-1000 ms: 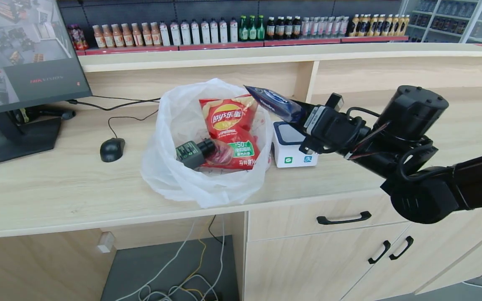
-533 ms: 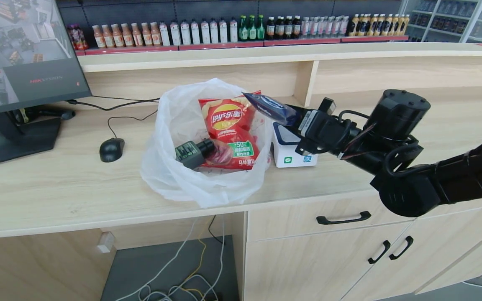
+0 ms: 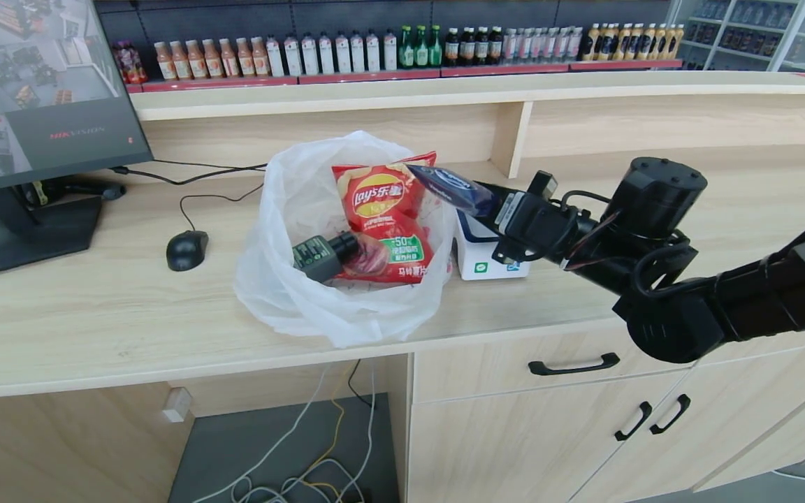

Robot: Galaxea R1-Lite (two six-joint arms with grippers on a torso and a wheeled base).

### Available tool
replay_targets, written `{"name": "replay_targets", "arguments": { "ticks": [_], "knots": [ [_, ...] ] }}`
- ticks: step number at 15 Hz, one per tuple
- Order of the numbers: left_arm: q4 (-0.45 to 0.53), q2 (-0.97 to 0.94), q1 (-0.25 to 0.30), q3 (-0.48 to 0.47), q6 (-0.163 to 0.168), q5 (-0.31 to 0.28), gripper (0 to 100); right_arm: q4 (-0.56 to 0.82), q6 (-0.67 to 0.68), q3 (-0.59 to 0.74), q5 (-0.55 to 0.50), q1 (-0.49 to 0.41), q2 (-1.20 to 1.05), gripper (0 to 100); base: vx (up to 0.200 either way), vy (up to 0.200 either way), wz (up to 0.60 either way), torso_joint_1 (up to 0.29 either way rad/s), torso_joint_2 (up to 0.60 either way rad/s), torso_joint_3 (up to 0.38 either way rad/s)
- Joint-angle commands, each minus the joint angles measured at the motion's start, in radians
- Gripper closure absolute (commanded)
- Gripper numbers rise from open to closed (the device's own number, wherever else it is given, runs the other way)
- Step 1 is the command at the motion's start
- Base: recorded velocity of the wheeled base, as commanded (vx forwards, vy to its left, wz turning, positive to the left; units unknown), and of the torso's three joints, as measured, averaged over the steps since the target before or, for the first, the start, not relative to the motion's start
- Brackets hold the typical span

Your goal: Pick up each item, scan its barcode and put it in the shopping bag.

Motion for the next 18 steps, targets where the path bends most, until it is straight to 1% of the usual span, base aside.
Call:
{"name": "replay_targets", "arguments": {
  "ticks": [1, 18],
  "knots": [
    [0.000, 0.000, 0.000, 0.000, 0.001, 0.001, 0, -0.001, -0.001, -0.001, 0.000, 0.000, 0.008, 100, 0.000, 0.000, 0.00, 0.000, 0.00, 0.000],
    [0.000, 0.000, 0.000, 0.000, -0.001, 0.001, 0, -0.010, 0.027, -0.003, 0.002, -0.003, -0.001, 100, 0.000, 0.000, 0.00, 0.000, 0.00, 0.000]
  ]
}}
